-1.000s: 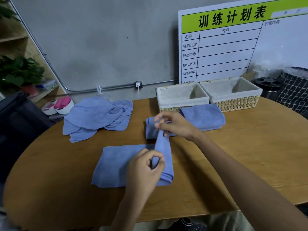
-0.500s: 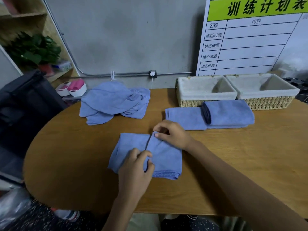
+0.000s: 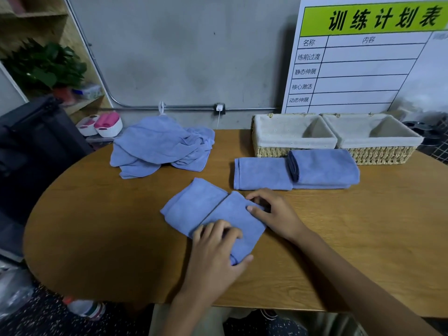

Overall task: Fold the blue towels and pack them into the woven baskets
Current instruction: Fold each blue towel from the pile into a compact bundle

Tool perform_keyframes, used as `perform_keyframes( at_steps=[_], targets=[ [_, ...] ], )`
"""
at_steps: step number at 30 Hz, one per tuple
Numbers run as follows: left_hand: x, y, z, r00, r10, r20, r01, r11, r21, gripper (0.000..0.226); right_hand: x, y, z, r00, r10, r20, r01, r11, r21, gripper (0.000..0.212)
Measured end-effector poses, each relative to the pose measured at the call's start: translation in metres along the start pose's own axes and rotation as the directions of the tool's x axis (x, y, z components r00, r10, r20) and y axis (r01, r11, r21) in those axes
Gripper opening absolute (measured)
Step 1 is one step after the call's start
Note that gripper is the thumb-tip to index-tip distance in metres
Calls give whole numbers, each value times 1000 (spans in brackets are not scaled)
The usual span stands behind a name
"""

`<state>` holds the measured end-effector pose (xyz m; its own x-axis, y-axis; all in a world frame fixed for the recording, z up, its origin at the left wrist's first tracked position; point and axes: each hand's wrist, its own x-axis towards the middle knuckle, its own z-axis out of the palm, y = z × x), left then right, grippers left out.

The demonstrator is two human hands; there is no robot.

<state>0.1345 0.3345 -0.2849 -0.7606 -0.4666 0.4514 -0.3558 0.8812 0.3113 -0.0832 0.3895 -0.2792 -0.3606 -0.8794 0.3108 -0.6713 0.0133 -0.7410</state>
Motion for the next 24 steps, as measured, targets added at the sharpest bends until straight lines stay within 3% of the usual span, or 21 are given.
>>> perform_keyframes(
  at_steps=[4,8,11,14,17,20,24],
  targets=[
    [-9,-36,-13,987,158,-8,-158,983,-90,27,-12,-10,-2,999,-24,49,21,998,58,23],
    [-14,-65,-24,983,183,8,-180,973,-143,26,-26,-16,-1,982,-79,173,58,990,128,26],
    [-14,-71,-32,993,121,-15,-121,968,-218,29,-35,-19,-2,962,-126,240,102,988,112,39],
    [-12,-72,-39,998,22,-66,-44,936,-350,21,-38,-21,-1,948,-239,211,248,969,-16,52],
    [-3,-69,-50,995,-74,-67,29,859,-511,18,-32,-25,0,946,-252,202,260,966,-13,60],
    [13,-68,-63,986,-161,-49,96,775,-624,17,-13,-36,4,953,-260,155,247,964,96,54],
    [47,-79,-73,956,-284,-78,156,713,-684,25,22,-56,12,997,-70,9,63,944,324,28]
  ],
)
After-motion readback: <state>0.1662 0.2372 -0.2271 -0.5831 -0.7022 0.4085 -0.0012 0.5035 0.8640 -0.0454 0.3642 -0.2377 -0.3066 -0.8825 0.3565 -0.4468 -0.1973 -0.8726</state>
